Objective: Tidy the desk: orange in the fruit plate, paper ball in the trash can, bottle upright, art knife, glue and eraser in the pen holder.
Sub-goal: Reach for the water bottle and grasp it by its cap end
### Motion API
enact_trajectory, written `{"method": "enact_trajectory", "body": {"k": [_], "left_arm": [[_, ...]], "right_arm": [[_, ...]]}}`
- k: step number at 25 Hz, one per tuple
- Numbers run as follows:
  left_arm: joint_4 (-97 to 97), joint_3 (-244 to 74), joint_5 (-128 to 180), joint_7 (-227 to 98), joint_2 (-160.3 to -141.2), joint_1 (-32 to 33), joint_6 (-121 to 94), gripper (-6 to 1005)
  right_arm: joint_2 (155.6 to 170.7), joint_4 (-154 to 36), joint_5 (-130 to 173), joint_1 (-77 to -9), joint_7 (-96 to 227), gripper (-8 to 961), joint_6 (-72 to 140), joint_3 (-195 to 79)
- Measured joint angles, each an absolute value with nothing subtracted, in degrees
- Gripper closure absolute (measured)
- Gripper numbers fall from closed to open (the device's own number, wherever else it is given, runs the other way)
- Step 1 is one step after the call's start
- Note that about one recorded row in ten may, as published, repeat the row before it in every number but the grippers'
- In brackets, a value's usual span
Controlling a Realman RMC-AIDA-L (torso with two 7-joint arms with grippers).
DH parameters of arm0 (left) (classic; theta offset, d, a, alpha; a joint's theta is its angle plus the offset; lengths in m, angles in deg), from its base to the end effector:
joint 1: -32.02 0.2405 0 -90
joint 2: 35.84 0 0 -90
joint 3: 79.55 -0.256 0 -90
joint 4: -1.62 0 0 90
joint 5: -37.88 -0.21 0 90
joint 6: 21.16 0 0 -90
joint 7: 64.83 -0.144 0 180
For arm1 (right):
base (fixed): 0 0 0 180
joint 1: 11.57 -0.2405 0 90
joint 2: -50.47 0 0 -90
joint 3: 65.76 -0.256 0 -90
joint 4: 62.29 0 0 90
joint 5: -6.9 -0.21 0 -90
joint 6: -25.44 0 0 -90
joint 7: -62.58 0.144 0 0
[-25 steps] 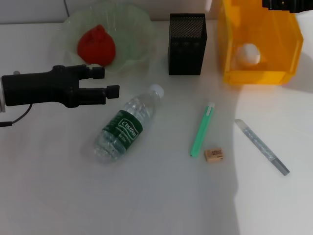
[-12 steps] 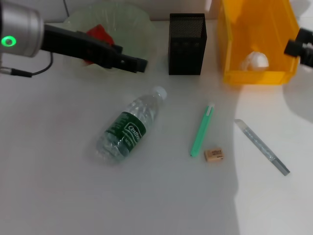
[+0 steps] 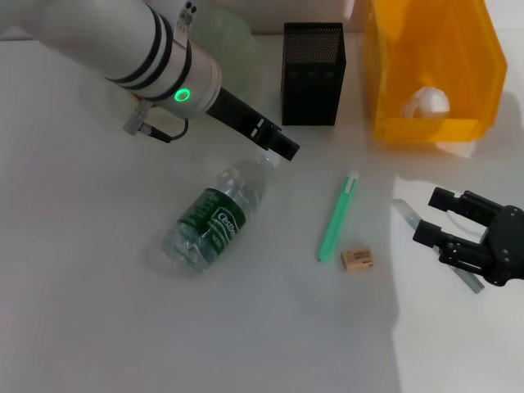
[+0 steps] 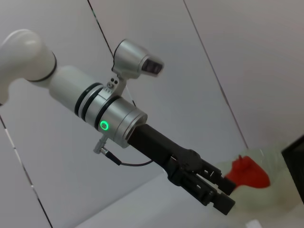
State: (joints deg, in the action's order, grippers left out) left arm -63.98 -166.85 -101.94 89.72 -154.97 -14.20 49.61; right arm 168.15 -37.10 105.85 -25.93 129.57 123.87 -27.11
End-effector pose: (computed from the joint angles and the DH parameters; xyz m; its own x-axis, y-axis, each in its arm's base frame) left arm -0.1086 0.3958 -0.0506 0.8100 0.5859 -0.0263 0.5294 -0.7498 -0.3968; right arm 0.3194 0.2341 0.0017 0.5456 -0.3597 -0.7570 -0.6225 -0.7787 -0.0786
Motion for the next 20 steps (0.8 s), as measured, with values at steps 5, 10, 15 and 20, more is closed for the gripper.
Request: {"method": "enact_trajectory", "body": {"k": [5,10,15,20], "left_arm": [[-55.9,-171.5,-102.4,91.1,-154.99,-16.0,40.3,258],[-50.6,-172.0,-102.7,91.2,-155.01,-16.1,34.8,264],[-48.8,-172.4,-102.5,90.7,-155.02,-16.2,33.7,270],[-48.1,-175.2,-102.0,90.7,-155.03,-15.7,32.2,276]], "right_arm": [[168.78,-37.7,106.2,-26.7,129.5,196,122.8,-27.1],[169.35,-37.8,106.2,-27.5,129.6,196,122.8,-27.1],[169.38,-38.0,106.2,-27.9,129.7,197,122.8,-27.5],[169.39,-38.1,106.2,-28.1,129.8,197,122.5,-27.5]]}}
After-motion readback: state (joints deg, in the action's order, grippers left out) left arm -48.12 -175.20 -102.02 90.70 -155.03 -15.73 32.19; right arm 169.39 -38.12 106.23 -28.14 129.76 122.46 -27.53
